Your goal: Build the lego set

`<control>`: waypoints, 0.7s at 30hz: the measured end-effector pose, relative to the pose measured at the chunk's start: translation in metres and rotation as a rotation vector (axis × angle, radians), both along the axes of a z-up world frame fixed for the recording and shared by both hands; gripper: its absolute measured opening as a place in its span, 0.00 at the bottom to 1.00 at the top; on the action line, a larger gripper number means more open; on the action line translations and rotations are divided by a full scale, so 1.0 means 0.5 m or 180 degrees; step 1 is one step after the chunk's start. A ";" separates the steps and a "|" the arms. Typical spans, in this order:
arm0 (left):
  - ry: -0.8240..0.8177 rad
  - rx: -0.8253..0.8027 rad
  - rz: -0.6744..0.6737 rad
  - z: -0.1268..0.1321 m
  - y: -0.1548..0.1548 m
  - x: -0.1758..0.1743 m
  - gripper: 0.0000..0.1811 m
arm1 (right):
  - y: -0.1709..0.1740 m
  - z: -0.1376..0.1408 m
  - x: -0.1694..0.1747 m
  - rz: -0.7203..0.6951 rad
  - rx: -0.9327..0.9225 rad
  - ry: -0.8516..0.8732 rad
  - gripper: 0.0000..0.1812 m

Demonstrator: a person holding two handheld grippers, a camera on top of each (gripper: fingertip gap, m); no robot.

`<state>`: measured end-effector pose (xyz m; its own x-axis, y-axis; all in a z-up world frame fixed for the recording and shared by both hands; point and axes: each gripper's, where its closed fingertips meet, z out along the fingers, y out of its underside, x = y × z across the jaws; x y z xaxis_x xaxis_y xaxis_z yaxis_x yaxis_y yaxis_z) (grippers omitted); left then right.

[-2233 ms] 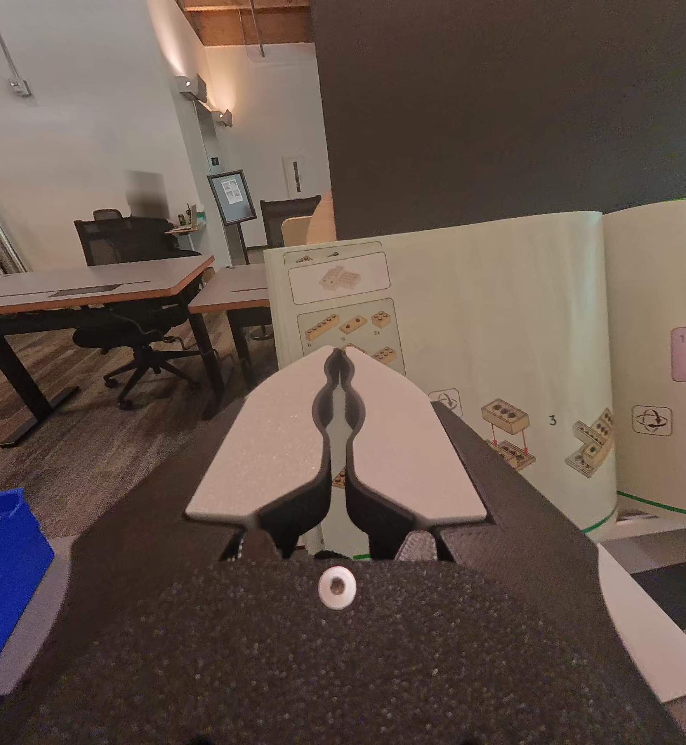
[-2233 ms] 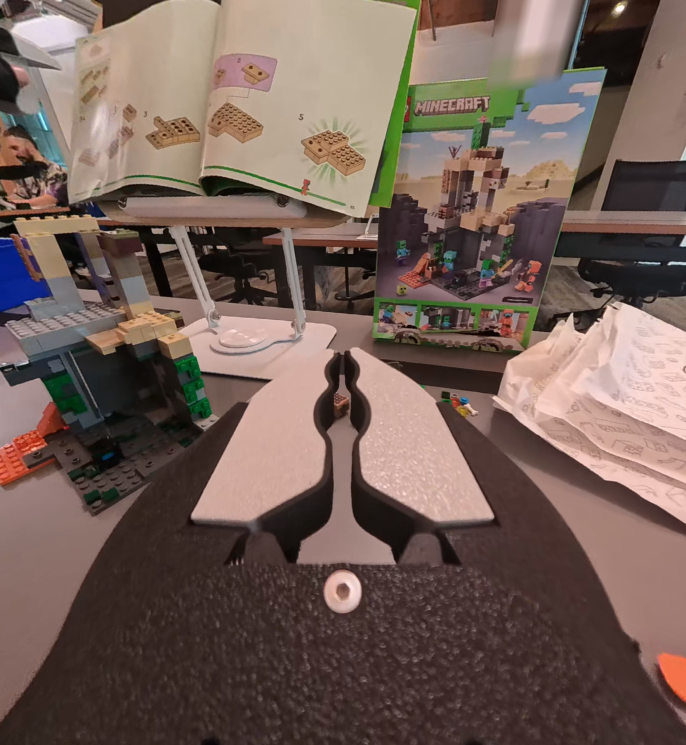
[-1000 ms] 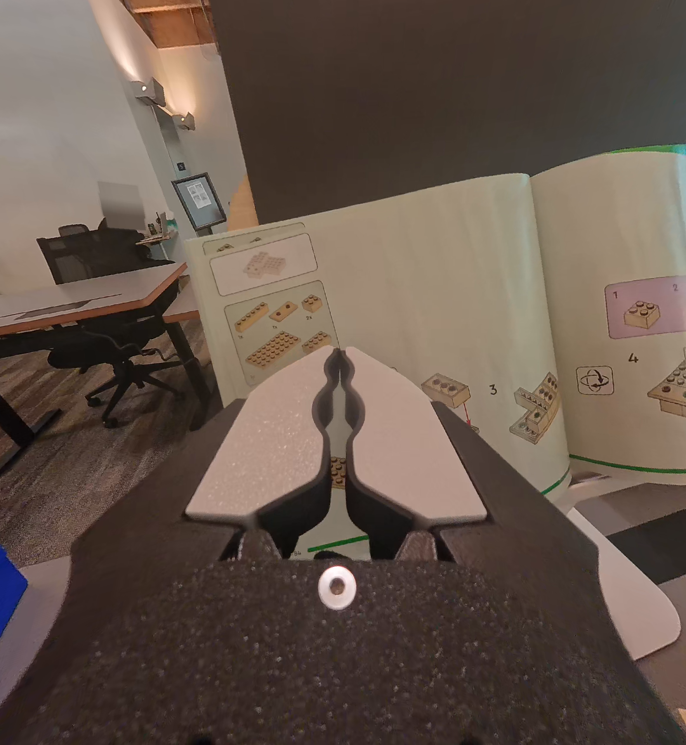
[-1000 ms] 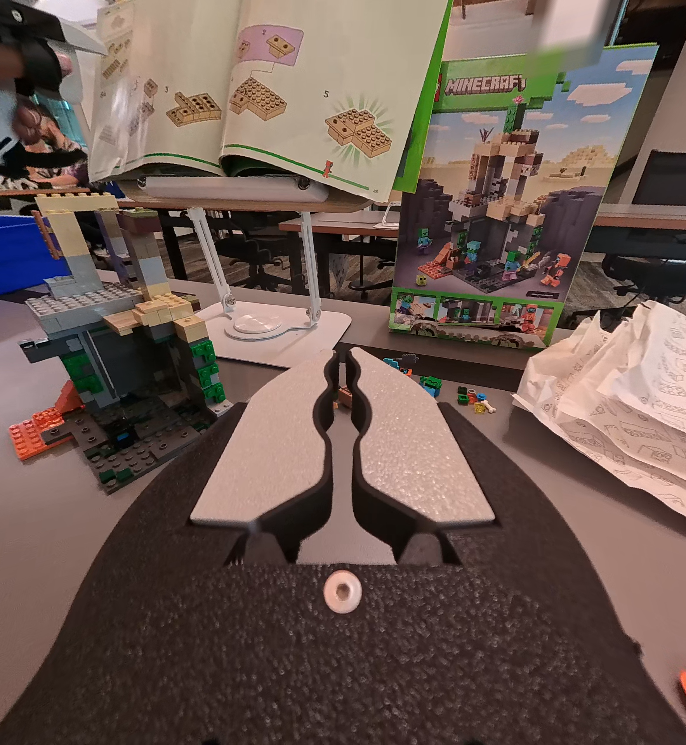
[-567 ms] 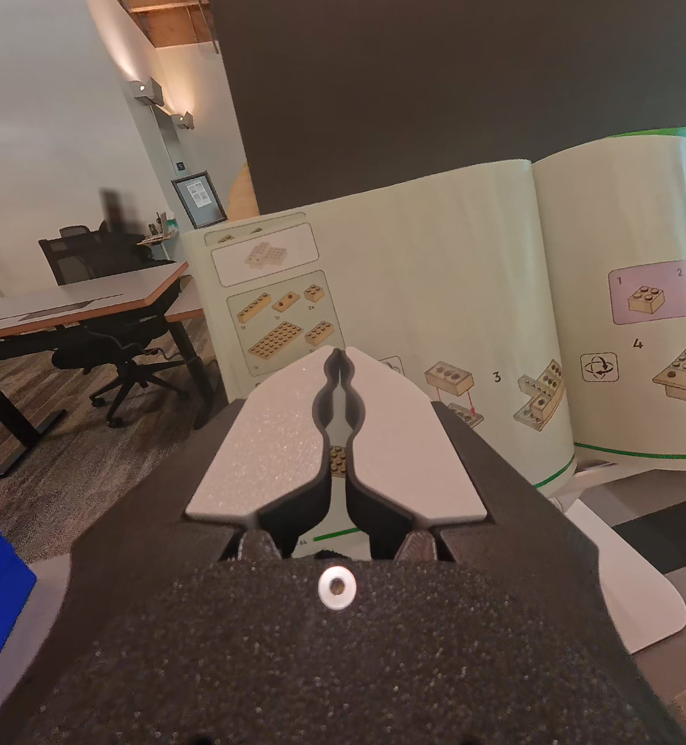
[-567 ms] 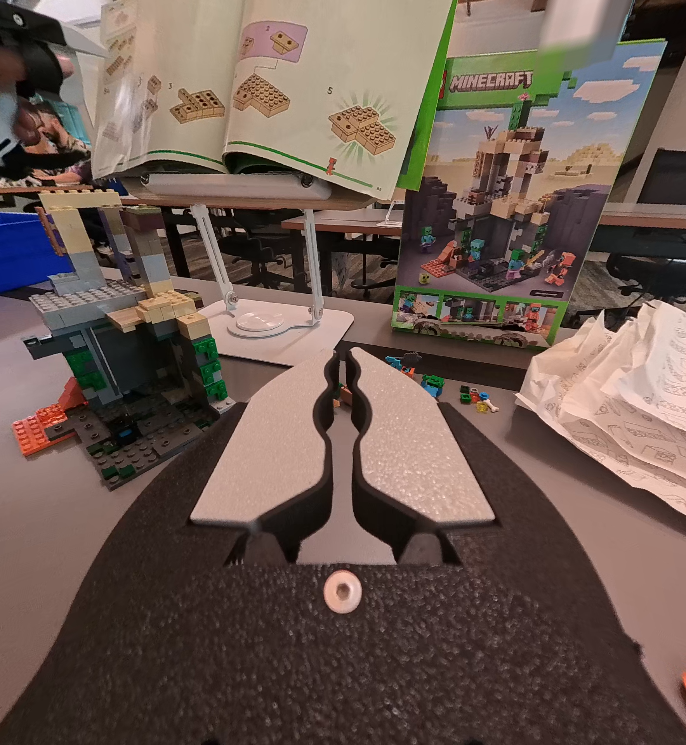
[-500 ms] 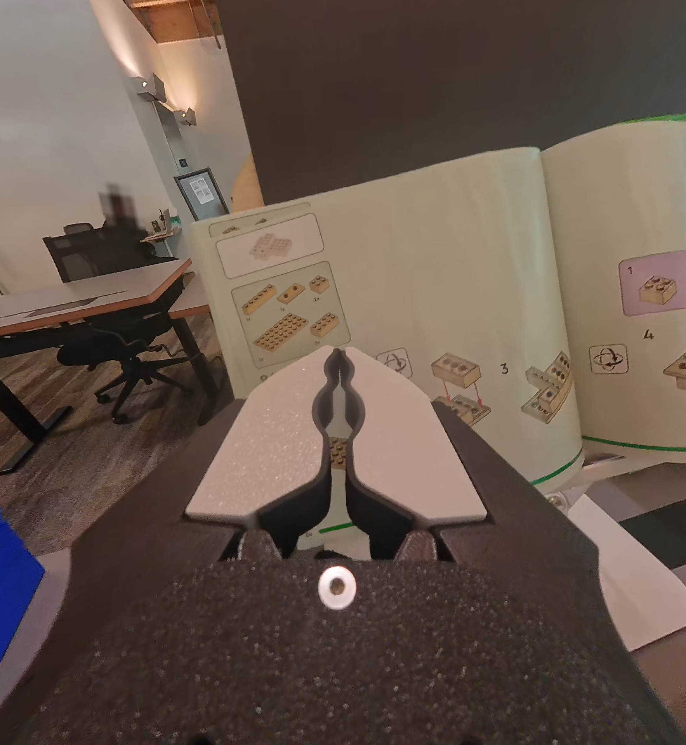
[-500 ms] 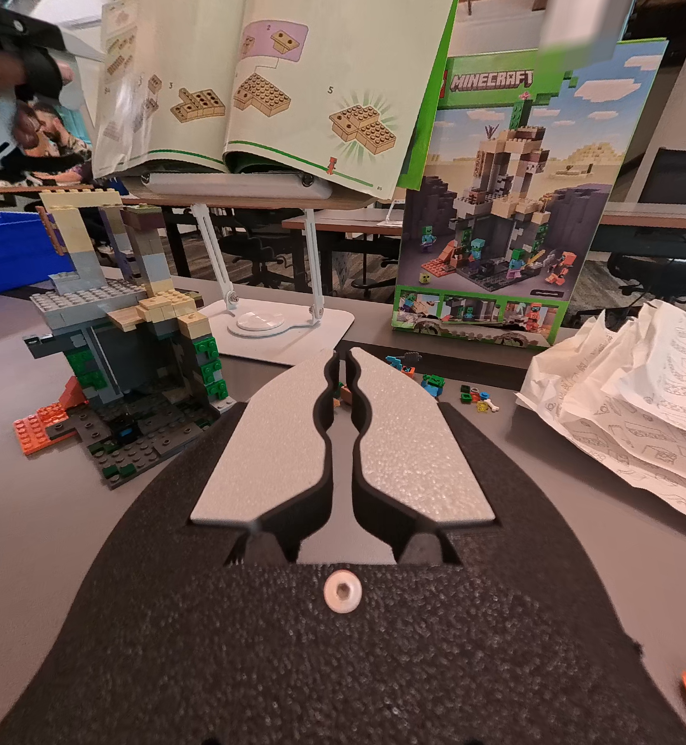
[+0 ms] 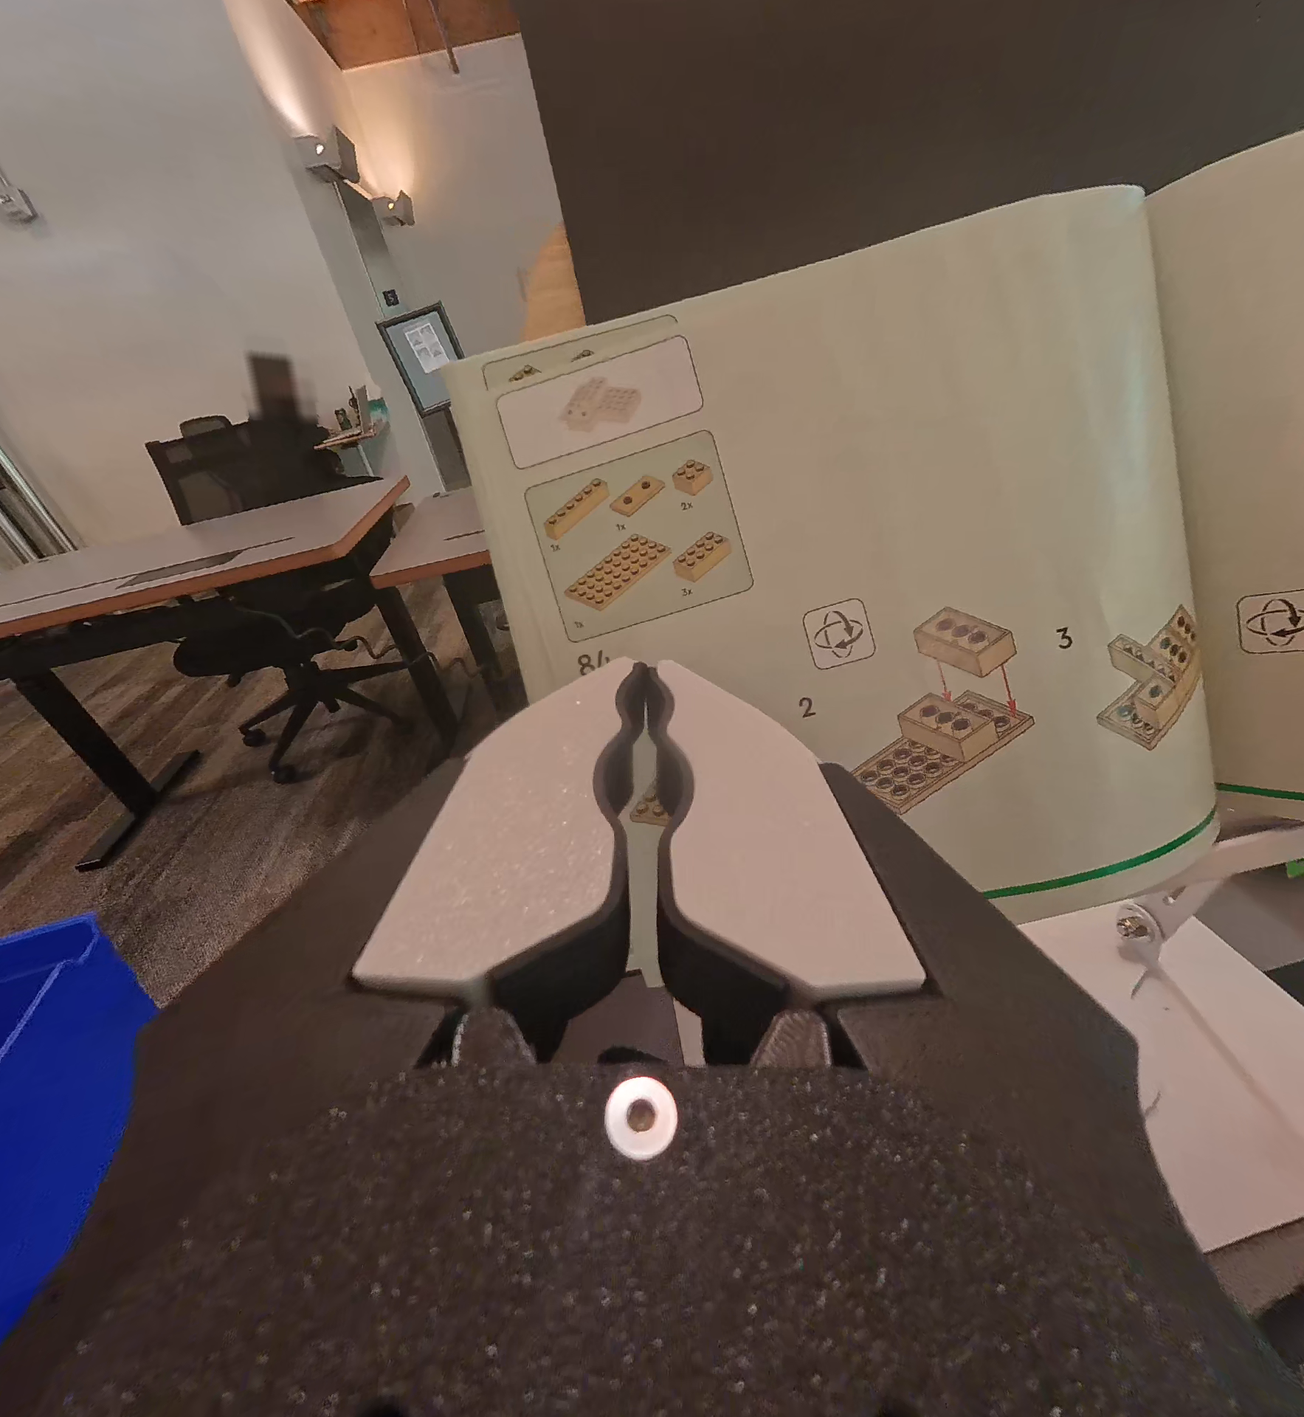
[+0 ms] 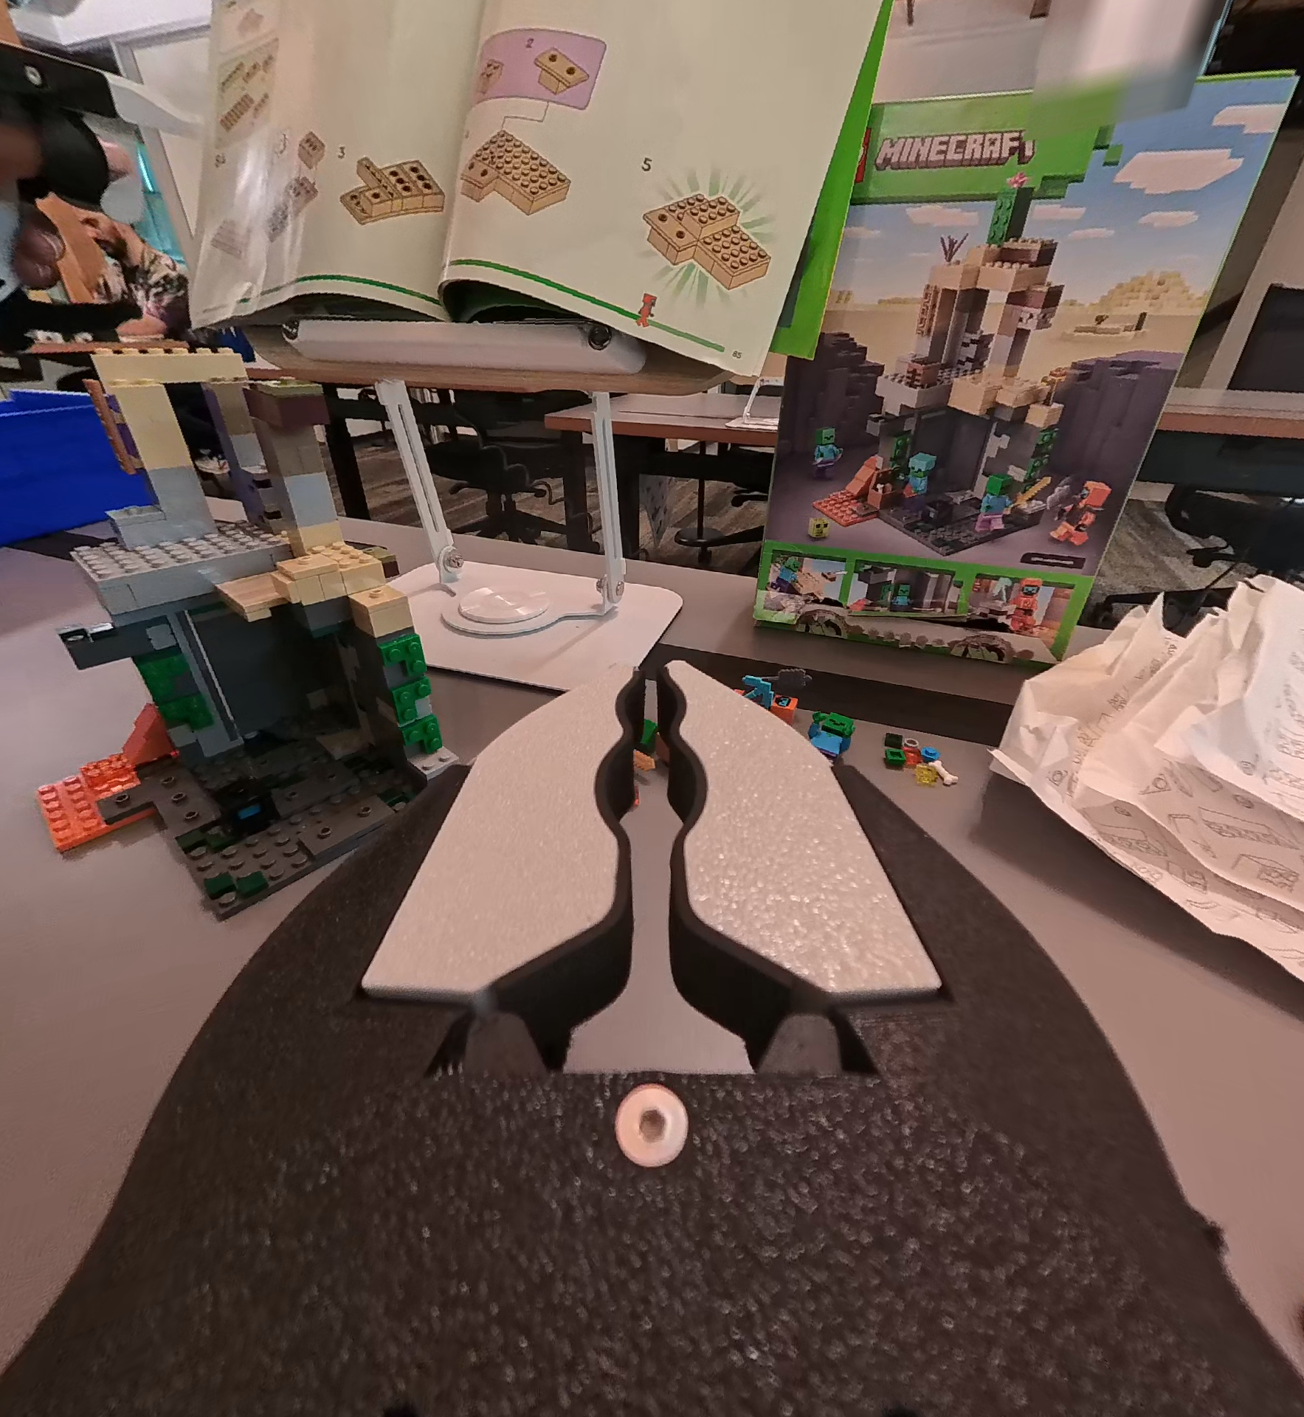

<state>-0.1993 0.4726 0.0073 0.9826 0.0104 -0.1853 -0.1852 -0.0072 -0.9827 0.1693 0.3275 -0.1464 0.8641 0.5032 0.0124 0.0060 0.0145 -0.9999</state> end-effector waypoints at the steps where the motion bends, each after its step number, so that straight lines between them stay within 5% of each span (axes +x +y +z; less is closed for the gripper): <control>1: -0.0001 0.0003 -0.0002 0.001 -0.001 -0.001 0.00 | 0.000 0.000 0.000 0.0001 0.0000 0.0000 0.01; 21: -0.0100 -0.0182 -0.0525 0.005 -0.040 0.090 0.00 | -0.001 -0.003 -0.004 0.0026 0.0003 -0.0036 0.02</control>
<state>-0.1545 0.4527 0.0100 0.9755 -0.1610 -0.1502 -0.1577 -0.0353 -0.9869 0.1672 0.3272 -0.1478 0.8597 0.5102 0.0227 0.0171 0.0156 -0.9997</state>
